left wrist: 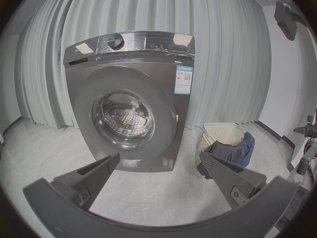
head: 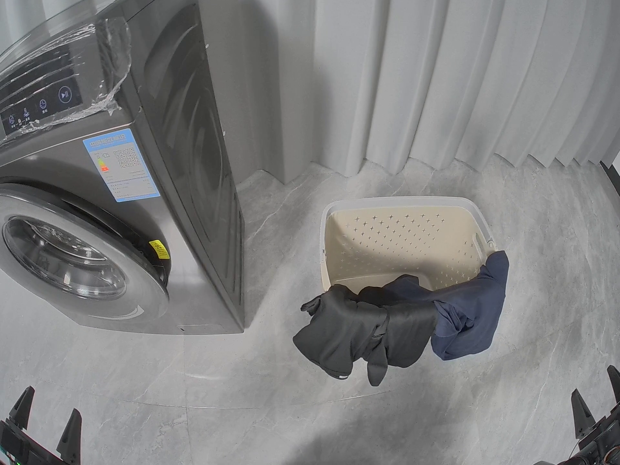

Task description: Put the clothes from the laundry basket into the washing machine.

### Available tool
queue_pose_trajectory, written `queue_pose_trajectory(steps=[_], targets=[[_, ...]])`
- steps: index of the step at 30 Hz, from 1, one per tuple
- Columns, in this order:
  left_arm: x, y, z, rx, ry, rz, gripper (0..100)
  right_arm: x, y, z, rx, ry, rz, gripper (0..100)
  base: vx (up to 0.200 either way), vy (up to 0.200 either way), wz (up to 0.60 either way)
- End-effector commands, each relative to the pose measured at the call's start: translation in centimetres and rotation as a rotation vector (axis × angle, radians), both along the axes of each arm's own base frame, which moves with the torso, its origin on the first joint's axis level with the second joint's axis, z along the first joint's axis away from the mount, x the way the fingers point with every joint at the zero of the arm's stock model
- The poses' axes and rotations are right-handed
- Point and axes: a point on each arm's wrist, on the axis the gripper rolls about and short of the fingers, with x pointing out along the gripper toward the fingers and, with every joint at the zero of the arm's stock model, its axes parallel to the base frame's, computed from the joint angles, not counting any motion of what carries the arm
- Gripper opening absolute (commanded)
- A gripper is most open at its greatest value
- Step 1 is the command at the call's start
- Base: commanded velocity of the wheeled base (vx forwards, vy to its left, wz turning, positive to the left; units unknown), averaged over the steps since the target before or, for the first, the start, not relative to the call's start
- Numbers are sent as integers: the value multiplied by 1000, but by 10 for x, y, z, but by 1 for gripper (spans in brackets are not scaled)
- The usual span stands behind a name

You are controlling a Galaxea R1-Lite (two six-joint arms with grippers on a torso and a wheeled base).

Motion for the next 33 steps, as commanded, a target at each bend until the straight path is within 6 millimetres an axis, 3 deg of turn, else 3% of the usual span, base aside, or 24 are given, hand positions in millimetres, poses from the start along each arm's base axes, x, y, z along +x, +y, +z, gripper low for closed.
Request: queue_pose_trajectory(steps=[1, 14, 33], targets=[[0, 0, -5, 0, 6, 1, 100, 0, 0, -5, 0, 0, 1, 100, 0, 200, 0], [0, 0, -5, -2, 6, 1, 100, 0, 0, -5, 0, 0, 1, 100, 0, 15, 0], [0, 0, -5, -2, 6, 1, 100, 0, 0, -5, 0, 1, 0, 100, 0, 200, 0]])
